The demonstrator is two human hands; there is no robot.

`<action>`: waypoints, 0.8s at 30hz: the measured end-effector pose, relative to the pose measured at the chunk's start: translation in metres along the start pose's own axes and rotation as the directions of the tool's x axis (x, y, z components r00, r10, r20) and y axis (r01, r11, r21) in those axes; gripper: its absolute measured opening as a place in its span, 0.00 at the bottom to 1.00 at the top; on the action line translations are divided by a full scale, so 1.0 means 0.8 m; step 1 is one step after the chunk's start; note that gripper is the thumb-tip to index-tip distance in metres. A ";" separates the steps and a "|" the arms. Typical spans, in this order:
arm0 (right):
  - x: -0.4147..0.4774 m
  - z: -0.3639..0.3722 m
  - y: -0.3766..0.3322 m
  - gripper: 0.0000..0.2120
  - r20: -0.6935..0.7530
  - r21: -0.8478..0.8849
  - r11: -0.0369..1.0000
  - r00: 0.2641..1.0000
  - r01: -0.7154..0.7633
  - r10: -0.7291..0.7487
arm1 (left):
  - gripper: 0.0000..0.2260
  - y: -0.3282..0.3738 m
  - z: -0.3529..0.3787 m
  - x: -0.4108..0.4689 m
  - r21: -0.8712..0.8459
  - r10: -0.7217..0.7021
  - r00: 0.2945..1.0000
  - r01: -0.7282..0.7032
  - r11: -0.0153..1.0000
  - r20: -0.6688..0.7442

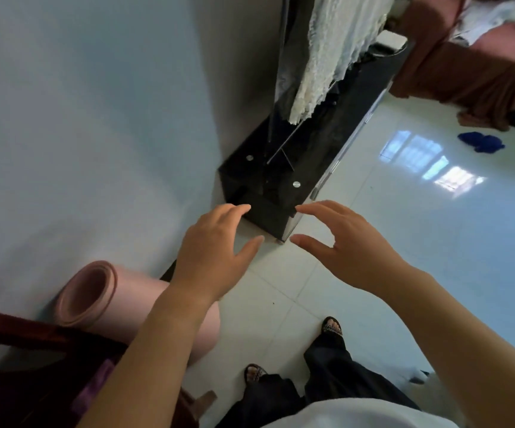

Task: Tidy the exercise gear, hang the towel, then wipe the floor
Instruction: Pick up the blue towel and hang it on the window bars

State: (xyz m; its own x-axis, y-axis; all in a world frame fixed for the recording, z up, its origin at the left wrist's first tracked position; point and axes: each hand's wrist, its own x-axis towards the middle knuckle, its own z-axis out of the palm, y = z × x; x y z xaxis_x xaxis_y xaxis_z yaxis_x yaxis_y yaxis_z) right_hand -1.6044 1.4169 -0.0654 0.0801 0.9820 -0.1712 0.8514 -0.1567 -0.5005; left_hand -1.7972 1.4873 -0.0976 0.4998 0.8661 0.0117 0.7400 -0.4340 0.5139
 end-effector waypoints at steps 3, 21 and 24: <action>-0.004 -0.017 0.036 0.29 -0.070 0.033 0.996 0.994 -0.082 0.084 | 0.23 0.032 0.017 0.036 -0.011 0.071 0.997 -0.071 0.997 0.043; -0.039 -0.173 0.359 0.27 -0.196 0.192 0.913 0.897 -0.361 0.396 | 0.22 0.343 0.196 0.262 -0.052 0.441 0.830 -0.452 0.890 0.342; -0.037 -0.218 0.414 0.28 -0.225 0.174 0.914 0.889 -0.365 0.398 | 0.22 0.408 0.221 0.307 -0.054 0.489 0.797 -0.504 0.862 0.355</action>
State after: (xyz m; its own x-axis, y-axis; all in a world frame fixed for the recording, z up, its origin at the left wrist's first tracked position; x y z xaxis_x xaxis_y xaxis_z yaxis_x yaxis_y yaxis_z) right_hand -1.2342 1.3542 -0.0778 0.5267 0.8347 -0.1610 0.6589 -0.5205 -0.5431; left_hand -1.3535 1.5146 -0.0788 0.9196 0.3903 -0.0437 0.3613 -0.7972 0.4836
